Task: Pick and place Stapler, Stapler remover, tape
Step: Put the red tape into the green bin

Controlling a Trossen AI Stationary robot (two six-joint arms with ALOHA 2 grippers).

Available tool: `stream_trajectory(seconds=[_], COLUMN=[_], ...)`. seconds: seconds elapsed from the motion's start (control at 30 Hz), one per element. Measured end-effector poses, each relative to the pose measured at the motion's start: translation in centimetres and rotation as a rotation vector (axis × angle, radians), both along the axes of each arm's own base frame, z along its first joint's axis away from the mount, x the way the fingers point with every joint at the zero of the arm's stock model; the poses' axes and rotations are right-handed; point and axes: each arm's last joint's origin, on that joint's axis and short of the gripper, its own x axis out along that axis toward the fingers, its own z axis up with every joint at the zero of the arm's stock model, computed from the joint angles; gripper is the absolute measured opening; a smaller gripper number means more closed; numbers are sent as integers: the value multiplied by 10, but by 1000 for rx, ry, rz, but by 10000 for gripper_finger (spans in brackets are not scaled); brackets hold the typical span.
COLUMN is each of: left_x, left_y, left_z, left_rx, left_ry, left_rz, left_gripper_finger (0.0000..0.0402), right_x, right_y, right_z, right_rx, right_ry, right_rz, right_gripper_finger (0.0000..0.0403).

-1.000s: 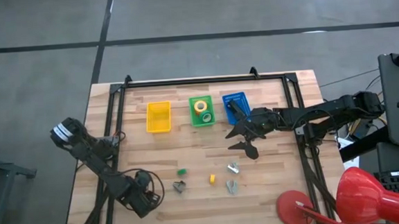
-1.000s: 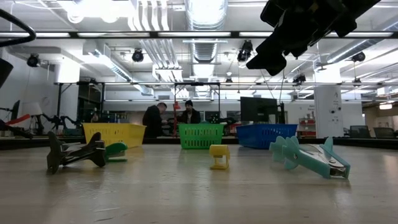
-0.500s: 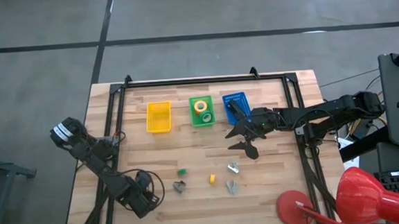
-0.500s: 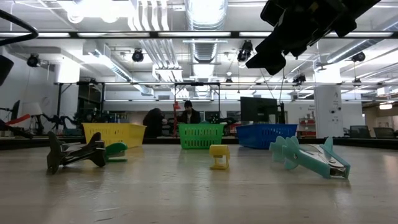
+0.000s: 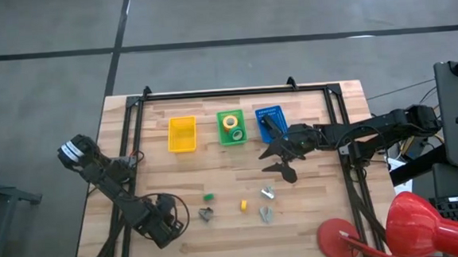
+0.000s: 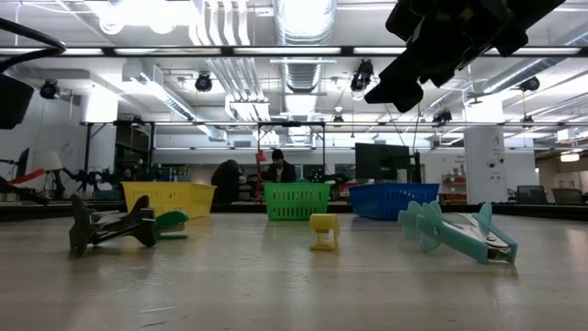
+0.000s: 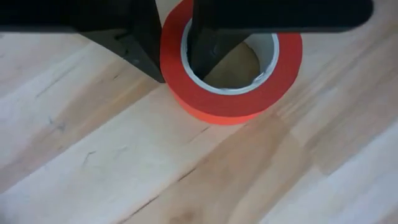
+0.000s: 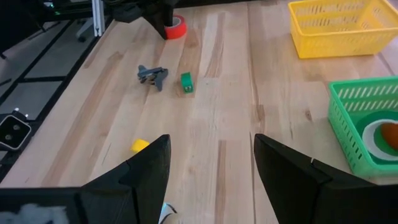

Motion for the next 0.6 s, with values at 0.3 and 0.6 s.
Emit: stream_trajectory(seconds=[0.3, 0.6], left_x=[16, 45], left_y=[7, 34], left_z=[19, 67], left_rx=[291, 760], left_ry=[-318, -698], left_rz=[-68, 7], left_gripper_finger=[67, 64], right_x=[-1, 0], right_y=[0, 0], right_z=[-3, -1], right_rx=[1, 3], right_ry=[7, -15], right_rz=[-1, -1], right_gripper_finger=[226, 225])
